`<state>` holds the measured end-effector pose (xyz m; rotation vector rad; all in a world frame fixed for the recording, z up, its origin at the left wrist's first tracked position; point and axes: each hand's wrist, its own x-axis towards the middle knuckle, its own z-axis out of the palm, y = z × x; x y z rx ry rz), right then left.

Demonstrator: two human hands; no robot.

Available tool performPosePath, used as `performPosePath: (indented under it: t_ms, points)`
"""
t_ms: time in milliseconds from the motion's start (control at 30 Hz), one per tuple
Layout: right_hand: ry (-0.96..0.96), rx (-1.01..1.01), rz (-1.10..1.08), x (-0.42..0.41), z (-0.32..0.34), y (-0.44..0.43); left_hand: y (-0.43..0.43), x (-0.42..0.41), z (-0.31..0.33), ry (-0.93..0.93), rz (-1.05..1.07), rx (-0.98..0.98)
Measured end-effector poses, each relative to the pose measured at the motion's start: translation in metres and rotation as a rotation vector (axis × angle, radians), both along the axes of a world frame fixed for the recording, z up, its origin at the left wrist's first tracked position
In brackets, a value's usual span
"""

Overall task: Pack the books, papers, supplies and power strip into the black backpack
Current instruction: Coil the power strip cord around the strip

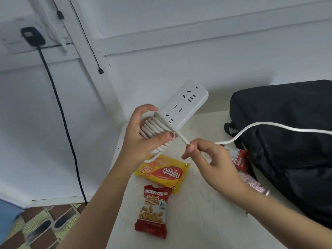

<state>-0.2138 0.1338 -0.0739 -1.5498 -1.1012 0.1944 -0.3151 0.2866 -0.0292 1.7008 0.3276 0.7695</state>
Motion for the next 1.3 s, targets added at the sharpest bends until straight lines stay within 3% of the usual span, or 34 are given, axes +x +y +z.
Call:
performPosePath:
  t_ms: [167, 400, 467, 700, 800, 933, 1033, 1133, 1300]
  points:
    - [0.082, -0.124, 0.128, 0.021, -0.004, -0.002, 0.0, -0.003, 0.005, -0.027, -0.066, -0.001]
    - [-0.349, -0.29, 0.122, 0.051, -0.005, -0.002, 0.001, -0.011, 0.012, -0.035, -0.134, -0.008]
    - [-0.398, -0.347, 0.131, 0.059, -0.005, -0.005, 0.003, -0.014, 0.016, -0.046, -0.146, -0.013]
    - [-0.091, -0.605, 0.192, 0.082, 0.018, 0.0, 0.0, -0.024, 0.022, 0.105, -0.191, 0.134]
    - [0.065, -0.678, 0.345, 0.088, 0.035, 0.003, -0.005, -0.024, 0.02, 0.187, -0.211, 0.218]
    - [0.38, -0.768, 0.503, 0.108, 0.063, 0.01, -0.007, -0.025, 0.019, 0.274, -0.25, 0.254]
    - [0.754, -0.759, 0.657, 0.122, 0.087, 0.013, -0.008, -0.027, 0.022, 0.312, -0.301, 0.311]
    - [0.761, -0.844, 0.845, 0.129, 0.096, 0.015, -0.011, -0.026, 0.023, 0.339, -0.325, 0.309]
    - [0.654, -0.9, 0.793, 0.12, 0.103, 0.022, -0.017, -0.018, 0.023, 0.527, -0.313, 0.374]
